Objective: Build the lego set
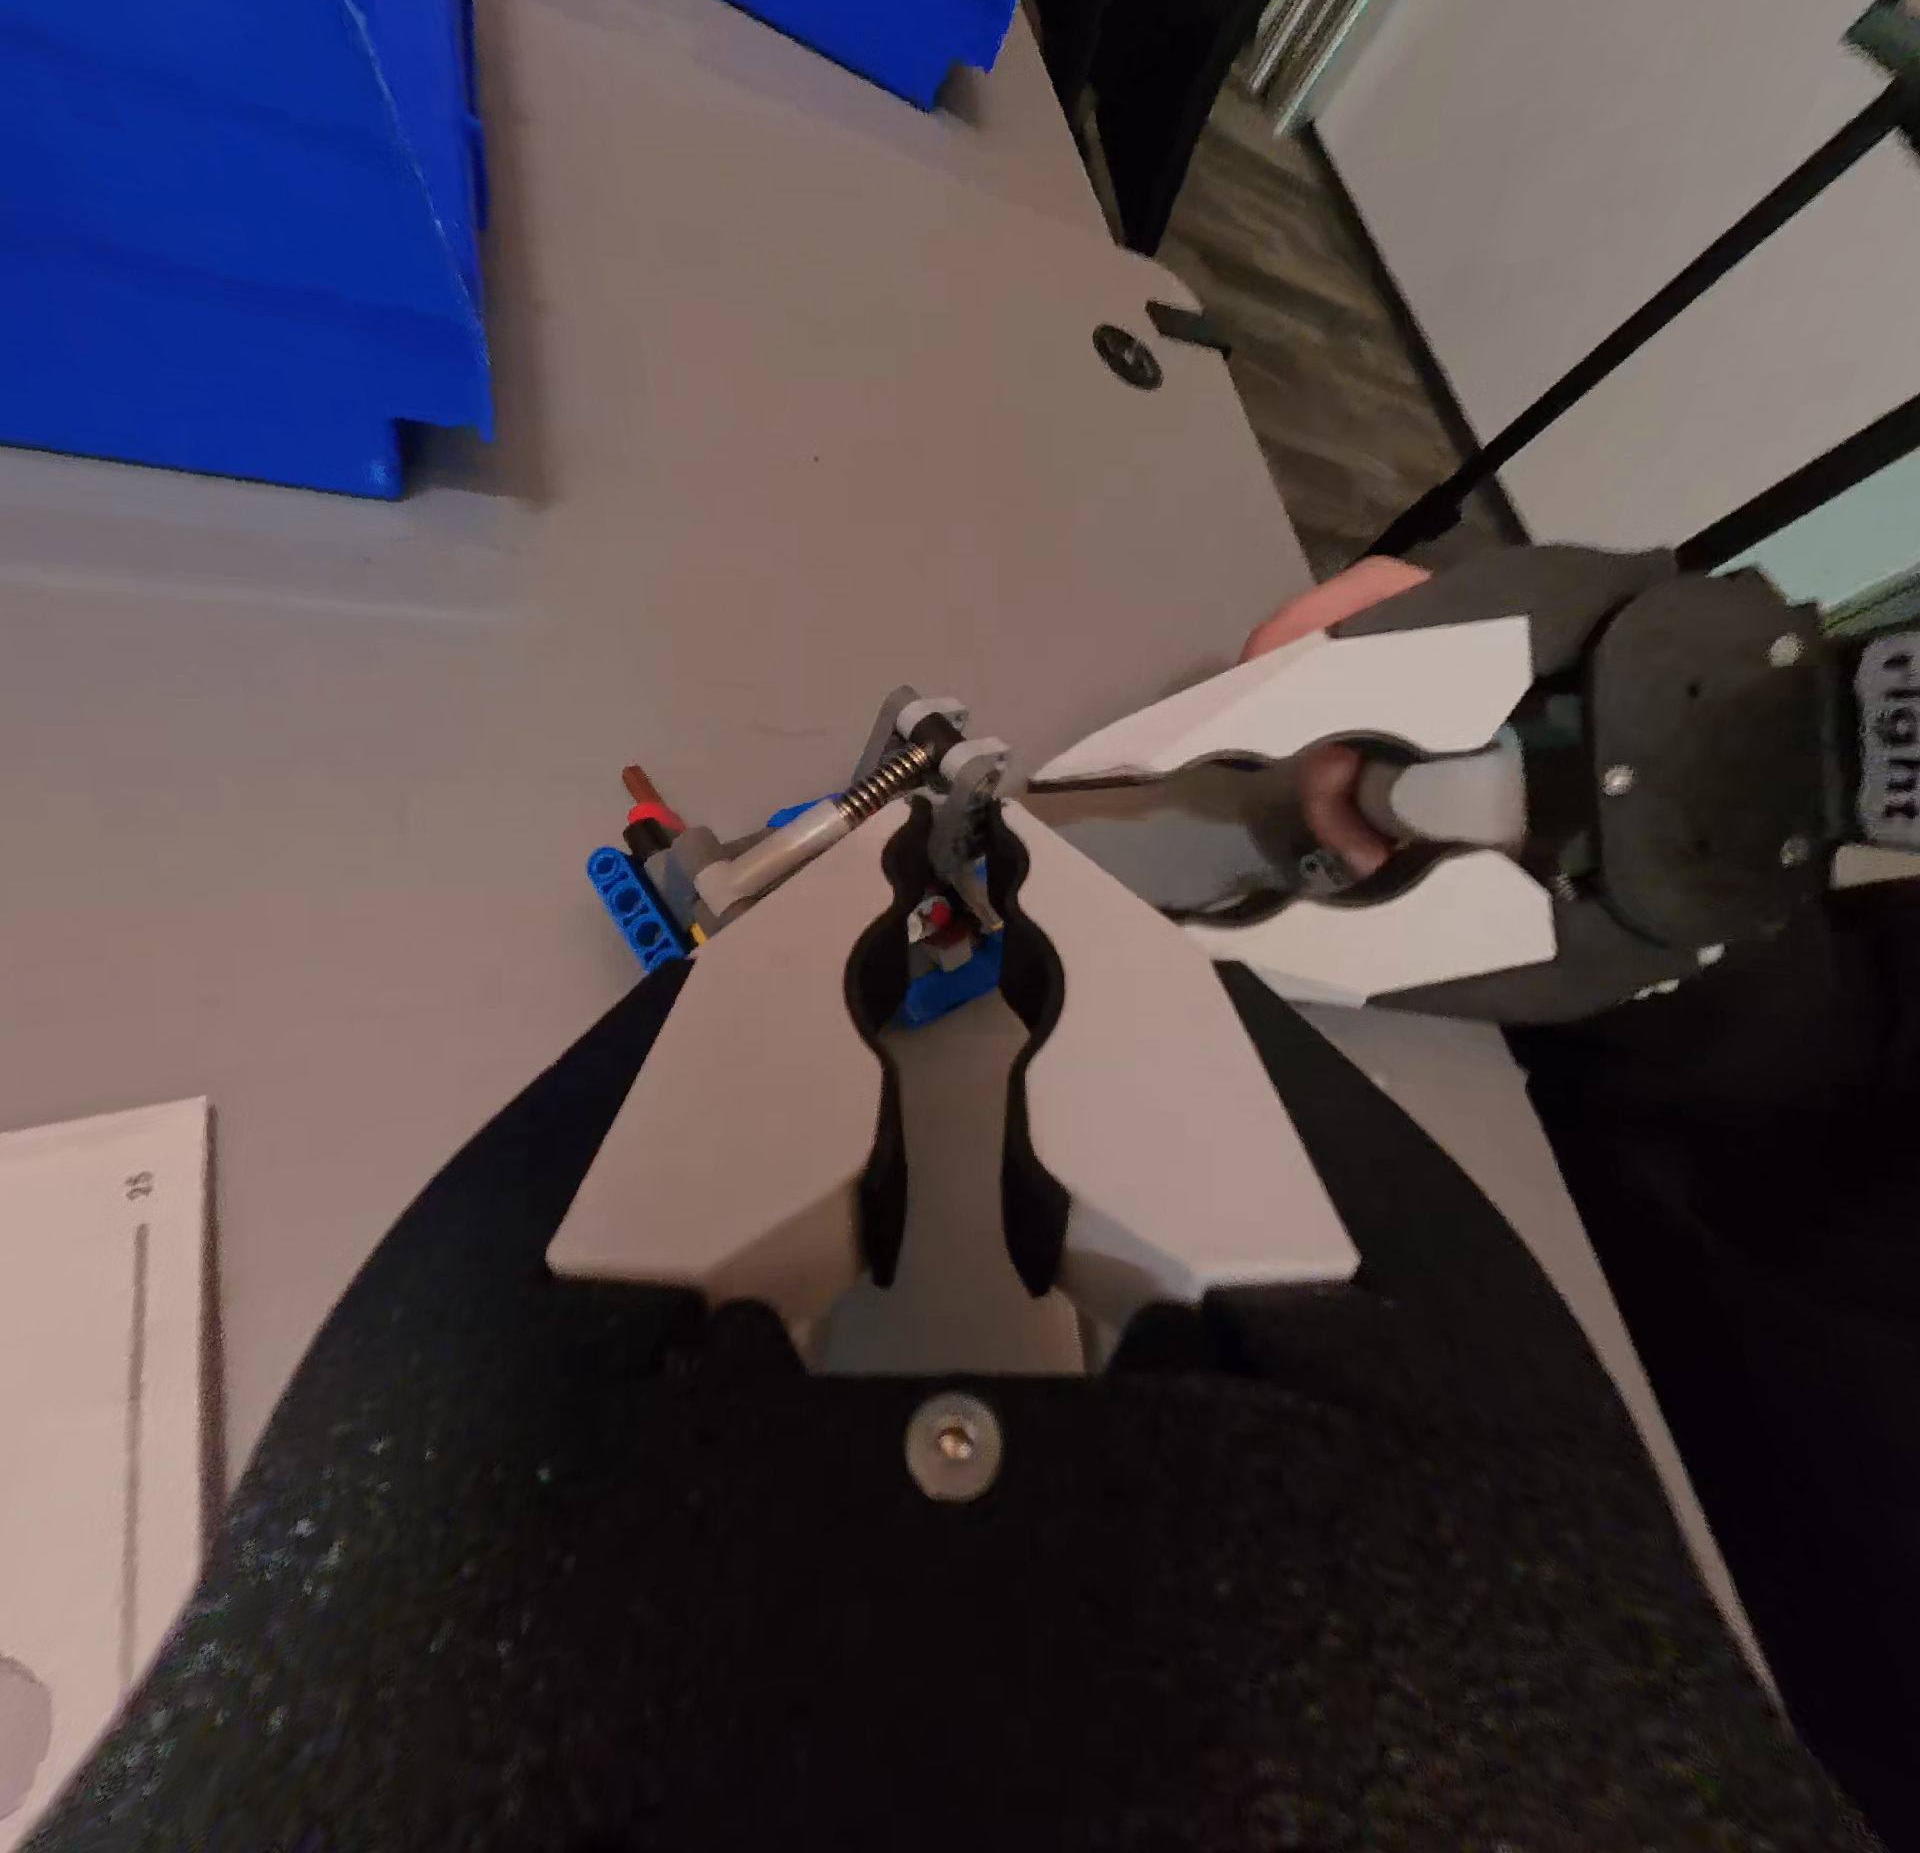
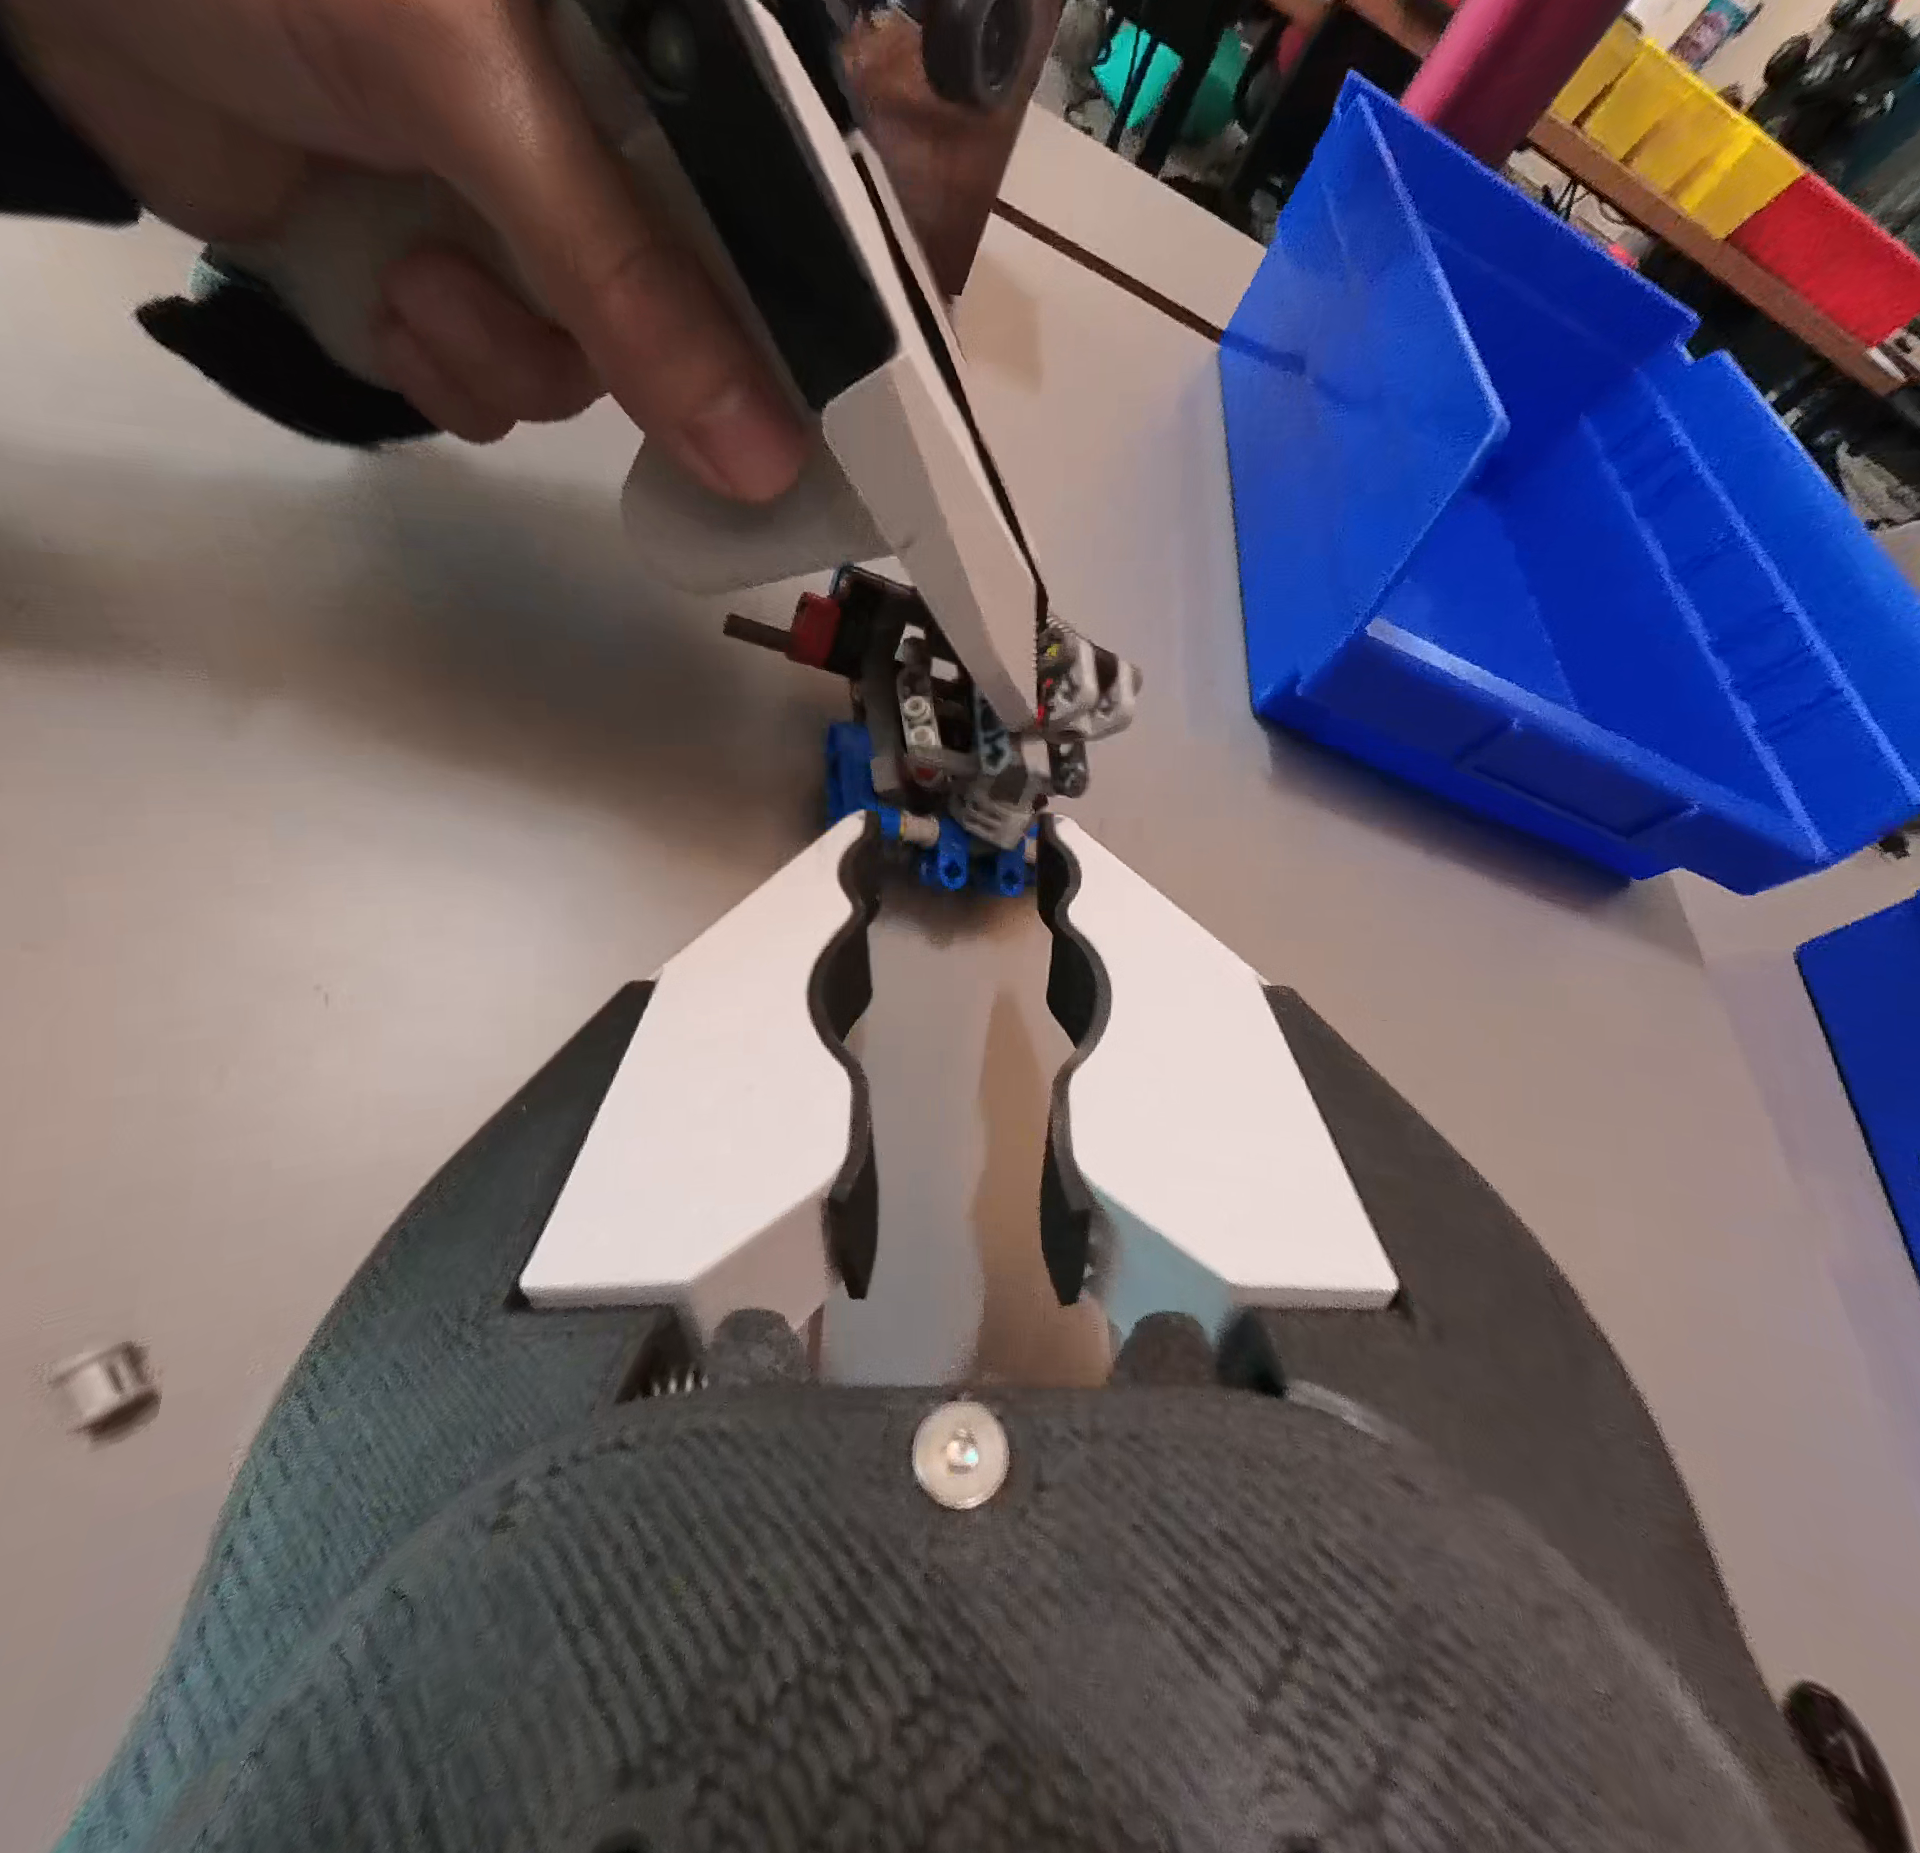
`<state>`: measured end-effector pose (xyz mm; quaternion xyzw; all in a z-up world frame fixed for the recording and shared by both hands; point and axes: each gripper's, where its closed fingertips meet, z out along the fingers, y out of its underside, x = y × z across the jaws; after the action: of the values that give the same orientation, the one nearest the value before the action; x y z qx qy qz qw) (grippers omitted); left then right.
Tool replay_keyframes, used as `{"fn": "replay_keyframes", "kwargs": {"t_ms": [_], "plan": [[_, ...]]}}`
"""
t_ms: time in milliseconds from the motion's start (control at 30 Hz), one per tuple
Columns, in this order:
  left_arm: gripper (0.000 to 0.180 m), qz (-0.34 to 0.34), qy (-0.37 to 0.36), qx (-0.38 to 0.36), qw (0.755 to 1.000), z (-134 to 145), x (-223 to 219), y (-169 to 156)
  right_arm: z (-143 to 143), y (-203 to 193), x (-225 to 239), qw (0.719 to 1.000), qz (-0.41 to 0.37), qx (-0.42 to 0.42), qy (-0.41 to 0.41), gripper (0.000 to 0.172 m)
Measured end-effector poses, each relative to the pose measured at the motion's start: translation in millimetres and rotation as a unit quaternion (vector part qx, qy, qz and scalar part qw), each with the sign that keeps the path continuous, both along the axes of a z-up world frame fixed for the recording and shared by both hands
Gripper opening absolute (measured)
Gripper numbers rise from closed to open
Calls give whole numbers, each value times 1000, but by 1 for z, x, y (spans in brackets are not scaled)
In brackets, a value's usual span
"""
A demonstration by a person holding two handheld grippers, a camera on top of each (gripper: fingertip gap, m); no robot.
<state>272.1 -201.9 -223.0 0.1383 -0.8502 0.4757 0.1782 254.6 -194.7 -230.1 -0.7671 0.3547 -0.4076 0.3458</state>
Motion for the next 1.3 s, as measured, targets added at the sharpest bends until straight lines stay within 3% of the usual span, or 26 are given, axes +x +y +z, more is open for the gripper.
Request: {"fn": "replay_keyframes", "kwargs": {"t_ms": [33,133,233,300,433,600,667,833,967,1167,1300], "plan": [[6,5,12,-6,1000,1,0,-1,-1,1,3,1000,-3,1,3,29],[6,13,26,-15,999,2,1,-2,0,-1,12,1000,-2,0,-2,28],[6,12,21,-22,999,4,0,0,9,-5,13,999,12,24,-19,13],[7,-3,11,-29,1000,4,-4,2,9,-10,14,999,25,24,-11,17],[7,-12,-26,-18,999,-2,-5,3,22,-23,18,990,89,-93,-63,18],[7,-26,-78,-9,997,0,-10,1,19,-3,14,939,238,-226,-98,23],[8,-26,-105,-2,994,0,-10,1,17,-9,20,925,224,-287,-111,23],[8,-10,-164,3,986,1,-2,4,18,-3,23,902,226,-338,-146,12],[10,-1,-200,2,980,0,0,5,16,-2,26,899,223,-343,-158,10],[12,7,-314,26,949,1,8,10,16,3,25,899,235,-332,-161,8],[11,2,-339,33,940,5,6,10,16,3,23,900,247,-324,-154,5]]}}
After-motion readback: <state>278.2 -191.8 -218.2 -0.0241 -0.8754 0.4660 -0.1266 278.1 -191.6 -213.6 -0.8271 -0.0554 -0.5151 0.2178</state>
